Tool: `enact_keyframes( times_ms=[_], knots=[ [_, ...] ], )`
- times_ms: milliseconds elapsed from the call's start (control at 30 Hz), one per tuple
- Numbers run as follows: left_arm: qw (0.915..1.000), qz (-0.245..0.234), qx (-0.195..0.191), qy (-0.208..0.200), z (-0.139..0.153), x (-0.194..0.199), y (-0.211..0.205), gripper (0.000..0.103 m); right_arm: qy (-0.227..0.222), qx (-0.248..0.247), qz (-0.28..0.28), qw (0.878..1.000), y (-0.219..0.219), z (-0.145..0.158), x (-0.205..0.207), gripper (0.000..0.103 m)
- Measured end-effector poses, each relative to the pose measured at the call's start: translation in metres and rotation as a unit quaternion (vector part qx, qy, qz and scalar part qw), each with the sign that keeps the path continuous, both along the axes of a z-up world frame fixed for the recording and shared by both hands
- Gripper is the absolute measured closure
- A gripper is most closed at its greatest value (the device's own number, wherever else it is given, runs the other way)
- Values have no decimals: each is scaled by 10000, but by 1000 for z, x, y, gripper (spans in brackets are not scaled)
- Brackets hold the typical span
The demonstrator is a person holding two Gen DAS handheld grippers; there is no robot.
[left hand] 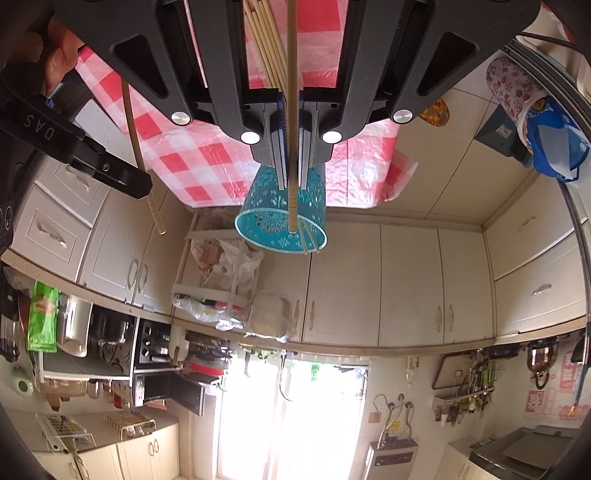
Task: Organize utensils
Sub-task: 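Lift both held chopsticks up over the teal basket, then open the right tool over the basket while the left tool opens too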
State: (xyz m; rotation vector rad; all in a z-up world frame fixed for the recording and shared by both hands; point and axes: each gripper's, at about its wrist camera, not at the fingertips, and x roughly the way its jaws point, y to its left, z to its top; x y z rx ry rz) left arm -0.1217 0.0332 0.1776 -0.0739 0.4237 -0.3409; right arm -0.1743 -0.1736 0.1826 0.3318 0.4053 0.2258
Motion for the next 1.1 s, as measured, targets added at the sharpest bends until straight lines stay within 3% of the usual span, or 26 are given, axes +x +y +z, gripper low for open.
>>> enact_keyframes(
  times_ms=[600, 833, 1100],
  knots=[
    [9937, 129, -598, -942, 61, 38, 2, 98, -1031, 168, -299, 9941, -2, 58, 46, 97],
    [9888, 111, -1026, -1080, 74, 99, -10, 98, -1331, 272, -478, 9896, -9, 77, 116, 97],
    [9796, 332, -1656, -1086, 66, 183, -21, 98, -1042, 534, -1010, 9880, -23, 64, 212, 97]
  ],
)
